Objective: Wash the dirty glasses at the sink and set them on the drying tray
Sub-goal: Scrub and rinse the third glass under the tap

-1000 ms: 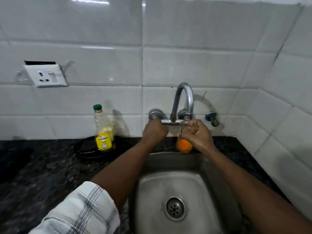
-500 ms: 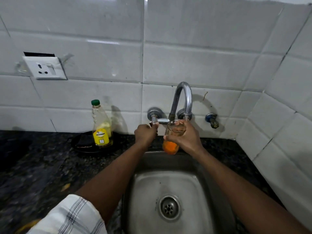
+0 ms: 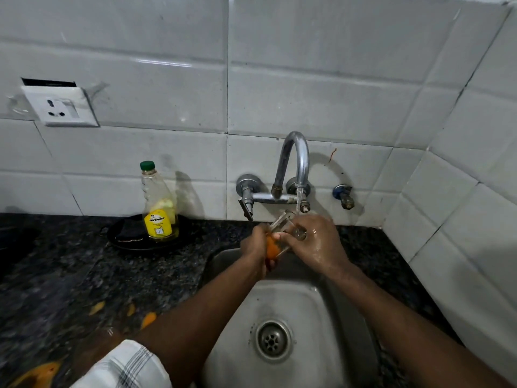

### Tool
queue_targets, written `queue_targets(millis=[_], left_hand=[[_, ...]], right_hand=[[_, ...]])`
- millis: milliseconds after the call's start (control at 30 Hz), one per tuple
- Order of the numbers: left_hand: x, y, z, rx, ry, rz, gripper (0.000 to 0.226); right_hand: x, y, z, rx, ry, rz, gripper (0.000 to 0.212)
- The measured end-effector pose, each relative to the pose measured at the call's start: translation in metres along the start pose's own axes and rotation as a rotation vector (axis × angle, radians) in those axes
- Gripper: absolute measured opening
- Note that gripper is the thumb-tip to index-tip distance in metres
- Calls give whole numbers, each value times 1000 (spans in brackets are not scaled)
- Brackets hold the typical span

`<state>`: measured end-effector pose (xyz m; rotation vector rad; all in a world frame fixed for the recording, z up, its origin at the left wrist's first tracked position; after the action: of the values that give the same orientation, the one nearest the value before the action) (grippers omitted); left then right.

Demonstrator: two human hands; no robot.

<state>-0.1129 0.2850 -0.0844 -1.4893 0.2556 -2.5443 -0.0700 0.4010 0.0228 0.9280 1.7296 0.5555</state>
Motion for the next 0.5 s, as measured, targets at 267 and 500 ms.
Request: queue_targets(millis=[267,500], left_hand=[[36,12,4,-197,-544,-163,17],[43,21,4,-177,-242,-349,38]], right_hand=[[23,-27,-12,-814,-476,-664,50],[-2,-46,-16,-941,192,92,75]])
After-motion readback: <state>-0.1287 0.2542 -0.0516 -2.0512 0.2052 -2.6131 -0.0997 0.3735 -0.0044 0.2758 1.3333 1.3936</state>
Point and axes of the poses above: each hand's wrist, its own z-axis away from the middle knuckle, its own y-axis out of the back of the hand, x = y × z, the point moved 6 cm from there along -z, towards the middle knuckle, and after that the axes turned 6 degrees about -y, right-handed, at the moved point
